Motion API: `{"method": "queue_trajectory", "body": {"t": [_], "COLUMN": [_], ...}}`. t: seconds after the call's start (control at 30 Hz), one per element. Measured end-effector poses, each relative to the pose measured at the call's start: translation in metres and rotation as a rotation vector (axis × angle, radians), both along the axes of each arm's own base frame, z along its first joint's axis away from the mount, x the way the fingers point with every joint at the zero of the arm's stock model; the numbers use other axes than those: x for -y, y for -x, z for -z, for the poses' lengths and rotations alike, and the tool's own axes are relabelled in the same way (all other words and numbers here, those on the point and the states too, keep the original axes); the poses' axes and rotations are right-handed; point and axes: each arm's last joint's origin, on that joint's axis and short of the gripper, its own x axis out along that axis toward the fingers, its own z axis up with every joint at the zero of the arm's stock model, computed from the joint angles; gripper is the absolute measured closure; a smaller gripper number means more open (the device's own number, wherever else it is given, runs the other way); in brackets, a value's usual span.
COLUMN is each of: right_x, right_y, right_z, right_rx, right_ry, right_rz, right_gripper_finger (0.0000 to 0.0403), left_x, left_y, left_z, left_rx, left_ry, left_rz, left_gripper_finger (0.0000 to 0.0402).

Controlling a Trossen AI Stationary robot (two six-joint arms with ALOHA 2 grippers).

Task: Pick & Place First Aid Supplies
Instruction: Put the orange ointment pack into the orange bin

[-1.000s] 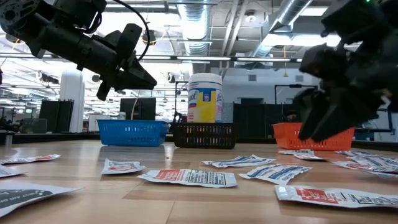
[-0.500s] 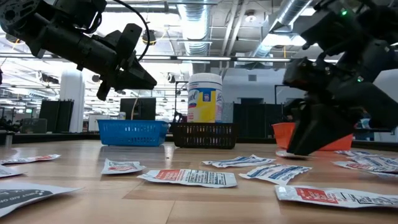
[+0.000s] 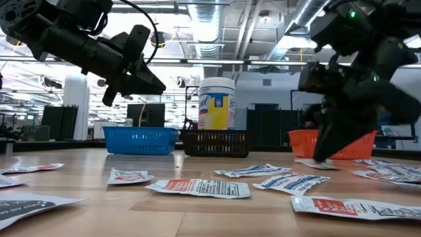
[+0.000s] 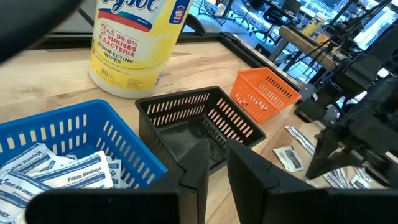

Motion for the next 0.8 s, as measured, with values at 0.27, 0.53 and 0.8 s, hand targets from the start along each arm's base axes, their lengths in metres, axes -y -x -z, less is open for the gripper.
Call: {"method": "queue_trajectory", "body": {"t": [0.27, 0.53, 0.8], "right_x": [0.006, 0.033, 0.064], "right_y": [0.018, 0.059, 0.072], "right_z": [-0.037, -0.074, -0.094], "right_rx": [-0.143, -0.156, -0.025], "right_ry": [0.070, 0.418, 0.467], "right_rz": [0.055, 0.371, 0.664], "right_gripper_finger": [0.0402, 0.0402, 0.0401], "left_x": [0.000, 0.000, 0.000], "left_y": [0.000, 0.000, 0.000], "left_z": [0.000, 0.000, 0.000], "left_rx": [0.000, 0.000, 0.000], "left_ry": [0.000, 0.000, 0.000], "left_rz": [0.000, 0.000, 0.000], "left_gripper_finger": [0.0345, 0.0345, 0.0345]}}
